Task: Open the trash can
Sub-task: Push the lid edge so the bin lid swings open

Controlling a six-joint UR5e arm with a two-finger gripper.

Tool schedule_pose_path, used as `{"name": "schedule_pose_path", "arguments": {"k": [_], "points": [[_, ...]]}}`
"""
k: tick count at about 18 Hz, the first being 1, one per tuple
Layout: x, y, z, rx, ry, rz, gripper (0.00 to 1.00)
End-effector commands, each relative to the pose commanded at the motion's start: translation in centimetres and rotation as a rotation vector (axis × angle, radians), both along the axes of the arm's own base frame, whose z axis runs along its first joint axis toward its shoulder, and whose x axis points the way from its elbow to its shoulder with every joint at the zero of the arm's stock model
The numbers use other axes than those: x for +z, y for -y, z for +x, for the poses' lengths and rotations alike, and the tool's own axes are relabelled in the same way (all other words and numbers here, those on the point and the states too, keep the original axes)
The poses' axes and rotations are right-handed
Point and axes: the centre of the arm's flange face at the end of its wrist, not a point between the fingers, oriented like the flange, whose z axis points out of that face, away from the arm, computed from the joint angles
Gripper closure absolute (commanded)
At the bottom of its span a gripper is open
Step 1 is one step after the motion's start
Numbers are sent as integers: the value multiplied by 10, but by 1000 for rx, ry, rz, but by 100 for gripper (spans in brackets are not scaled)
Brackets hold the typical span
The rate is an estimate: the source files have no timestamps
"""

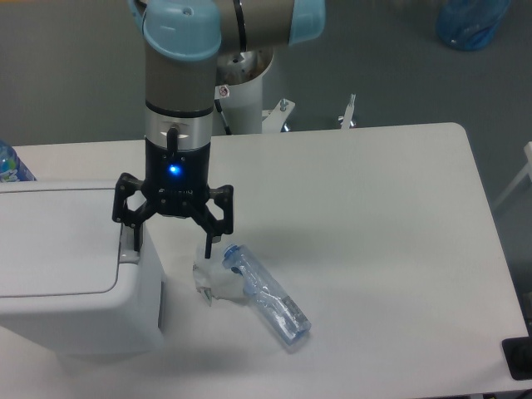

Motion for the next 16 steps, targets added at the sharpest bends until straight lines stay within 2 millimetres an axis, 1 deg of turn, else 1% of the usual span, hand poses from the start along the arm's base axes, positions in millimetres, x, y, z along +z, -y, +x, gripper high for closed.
{"name": "schedule_pose_path", "arguments": {"k": [10, 12, 14, 16], "points": [[-1, -2, -2, -1, 0, -1, 0], [9, -2, -3, -2, -14, 14, 0], [24, -4, -5, -4, -34, 36, 0], [51, -8, -8, -6, -77, 76, 0]]}}
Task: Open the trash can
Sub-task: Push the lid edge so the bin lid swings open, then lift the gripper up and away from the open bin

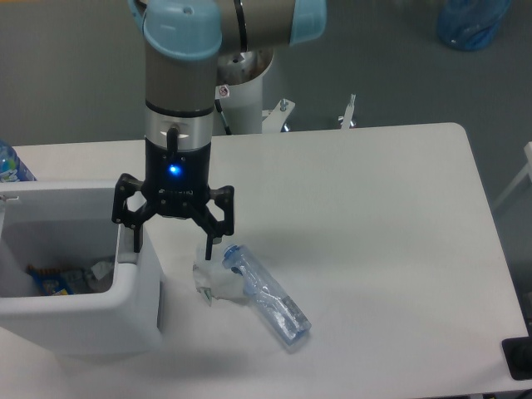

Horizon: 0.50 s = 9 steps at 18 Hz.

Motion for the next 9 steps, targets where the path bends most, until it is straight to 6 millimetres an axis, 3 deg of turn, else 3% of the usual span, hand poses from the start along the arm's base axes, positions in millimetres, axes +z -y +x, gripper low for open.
{"name": "schedule_pose_path", "arguments": {"k": [2, 5, 9], "points": [[16, 1, -14, -14, -113, -30, 0], [18, 19, -40, 2, -289, -163, 0], [22, 47, -80, 75, -310, -197, 0]]}}
